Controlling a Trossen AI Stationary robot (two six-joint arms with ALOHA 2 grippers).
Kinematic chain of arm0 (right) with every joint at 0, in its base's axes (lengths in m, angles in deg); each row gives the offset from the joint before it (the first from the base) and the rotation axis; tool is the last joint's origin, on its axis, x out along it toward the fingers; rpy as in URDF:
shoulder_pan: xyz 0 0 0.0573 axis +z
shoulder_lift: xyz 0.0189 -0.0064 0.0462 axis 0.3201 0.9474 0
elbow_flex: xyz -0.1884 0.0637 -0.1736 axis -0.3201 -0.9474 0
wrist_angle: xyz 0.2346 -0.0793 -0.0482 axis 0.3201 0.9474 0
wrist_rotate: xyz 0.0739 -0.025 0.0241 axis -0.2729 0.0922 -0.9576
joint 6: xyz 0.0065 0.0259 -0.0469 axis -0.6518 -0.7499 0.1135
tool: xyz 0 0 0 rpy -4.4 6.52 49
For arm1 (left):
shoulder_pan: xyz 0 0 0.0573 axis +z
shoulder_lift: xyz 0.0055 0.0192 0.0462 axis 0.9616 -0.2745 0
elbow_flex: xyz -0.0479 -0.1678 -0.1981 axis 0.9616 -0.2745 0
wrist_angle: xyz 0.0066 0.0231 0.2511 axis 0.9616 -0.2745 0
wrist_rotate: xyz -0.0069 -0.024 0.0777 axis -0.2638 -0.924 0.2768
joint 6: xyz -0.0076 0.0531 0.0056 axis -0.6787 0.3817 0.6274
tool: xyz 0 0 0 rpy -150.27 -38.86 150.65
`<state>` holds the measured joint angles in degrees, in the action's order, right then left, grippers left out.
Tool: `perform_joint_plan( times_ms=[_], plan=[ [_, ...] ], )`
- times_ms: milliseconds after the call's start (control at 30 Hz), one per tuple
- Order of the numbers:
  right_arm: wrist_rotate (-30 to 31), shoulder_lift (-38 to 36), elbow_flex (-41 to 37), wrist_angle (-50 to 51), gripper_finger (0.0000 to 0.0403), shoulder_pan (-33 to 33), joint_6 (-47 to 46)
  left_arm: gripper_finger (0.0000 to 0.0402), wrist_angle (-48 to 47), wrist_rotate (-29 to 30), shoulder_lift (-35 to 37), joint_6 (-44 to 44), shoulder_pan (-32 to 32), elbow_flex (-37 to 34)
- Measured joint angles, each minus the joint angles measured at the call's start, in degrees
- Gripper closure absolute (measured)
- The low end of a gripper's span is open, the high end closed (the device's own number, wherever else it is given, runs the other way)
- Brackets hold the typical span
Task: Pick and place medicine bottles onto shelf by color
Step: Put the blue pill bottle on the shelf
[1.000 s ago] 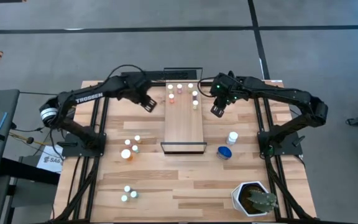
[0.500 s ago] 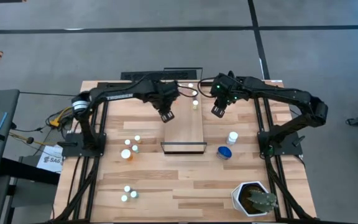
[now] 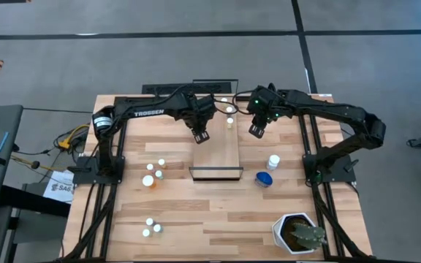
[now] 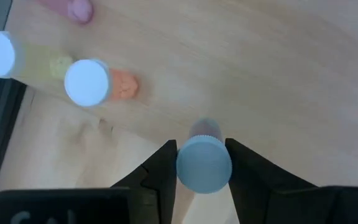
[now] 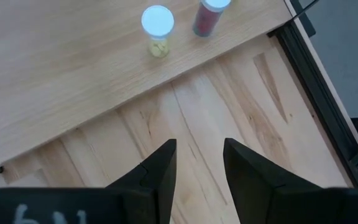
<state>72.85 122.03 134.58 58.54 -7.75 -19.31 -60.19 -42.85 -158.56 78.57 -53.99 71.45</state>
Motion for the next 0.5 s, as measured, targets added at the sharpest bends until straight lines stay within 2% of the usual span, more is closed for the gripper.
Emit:
perform_joint_plan(
  times_ms=[500],
  plan=[
    [0.0, 0.0, 0.0, 0.2, 0.0250, 0.0, 0.2, 0.0297, 0.8, -0.1, -2.7, 0.2, 0.6, 0.1]
  ],
)
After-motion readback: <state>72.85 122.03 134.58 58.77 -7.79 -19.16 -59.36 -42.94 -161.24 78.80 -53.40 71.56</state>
